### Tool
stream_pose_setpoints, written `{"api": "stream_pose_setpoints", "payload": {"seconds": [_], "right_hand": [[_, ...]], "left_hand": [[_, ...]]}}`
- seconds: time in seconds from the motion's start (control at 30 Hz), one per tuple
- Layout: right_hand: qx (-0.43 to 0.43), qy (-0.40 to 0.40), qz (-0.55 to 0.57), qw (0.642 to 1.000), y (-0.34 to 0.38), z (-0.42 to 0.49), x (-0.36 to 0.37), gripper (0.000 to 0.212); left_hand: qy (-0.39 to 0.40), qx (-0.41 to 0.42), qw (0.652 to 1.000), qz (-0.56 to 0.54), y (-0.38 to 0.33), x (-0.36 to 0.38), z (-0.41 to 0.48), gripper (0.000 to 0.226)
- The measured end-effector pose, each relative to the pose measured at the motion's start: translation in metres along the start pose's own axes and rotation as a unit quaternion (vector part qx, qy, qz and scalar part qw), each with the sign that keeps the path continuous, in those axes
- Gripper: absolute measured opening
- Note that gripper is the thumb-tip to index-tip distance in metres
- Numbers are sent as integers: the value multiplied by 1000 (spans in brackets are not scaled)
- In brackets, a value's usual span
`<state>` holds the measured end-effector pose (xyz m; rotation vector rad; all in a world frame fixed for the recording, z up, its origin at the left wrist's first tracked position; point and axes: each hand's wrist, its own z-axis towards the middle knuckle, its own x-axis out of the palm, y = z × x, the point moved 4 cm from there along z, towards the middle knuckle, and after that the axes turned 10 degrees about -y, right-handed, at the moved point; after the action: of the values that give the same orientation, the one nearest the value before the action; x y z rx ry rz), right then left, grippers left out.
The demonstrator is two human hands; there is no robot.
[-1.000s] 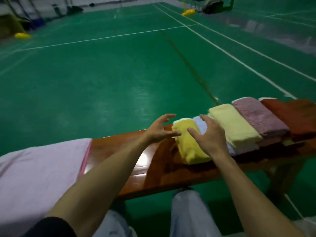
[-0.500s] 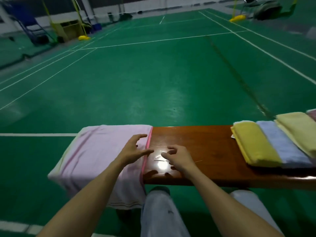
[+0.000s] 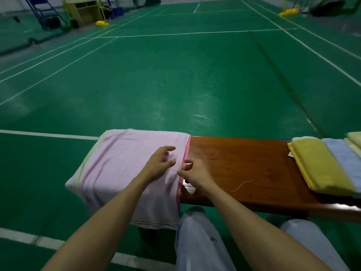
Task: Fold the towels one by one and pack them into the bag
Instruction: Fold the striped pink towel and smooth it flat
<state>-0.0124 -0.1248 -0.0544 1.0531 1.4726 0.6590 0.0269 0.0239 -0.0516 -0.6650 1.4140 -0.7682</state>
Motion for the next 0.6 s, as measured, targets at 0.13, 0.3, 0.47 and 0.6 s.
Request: {"api": "stream_pose_setpoints", "payload": {"seconds": [0.13,0.3,0.47,0.6], "right_hand": [[-16,-5,-20,1000,2,1,3,56],[-26,-4,-23,999,6,1,8,59],[-36,-12,-2,999,13,2,14,56],[9,-9,66,998,11,5,18,59]], "left_hand": [[-3,-4,1000,5,3,2,-2,43],[-2,-5,1000,-2,2,1,-6,42],[1,-5,1000,-3,3,-3,-7,41],[-1,-3,1000,-8,0,-5,-7,40]]}}
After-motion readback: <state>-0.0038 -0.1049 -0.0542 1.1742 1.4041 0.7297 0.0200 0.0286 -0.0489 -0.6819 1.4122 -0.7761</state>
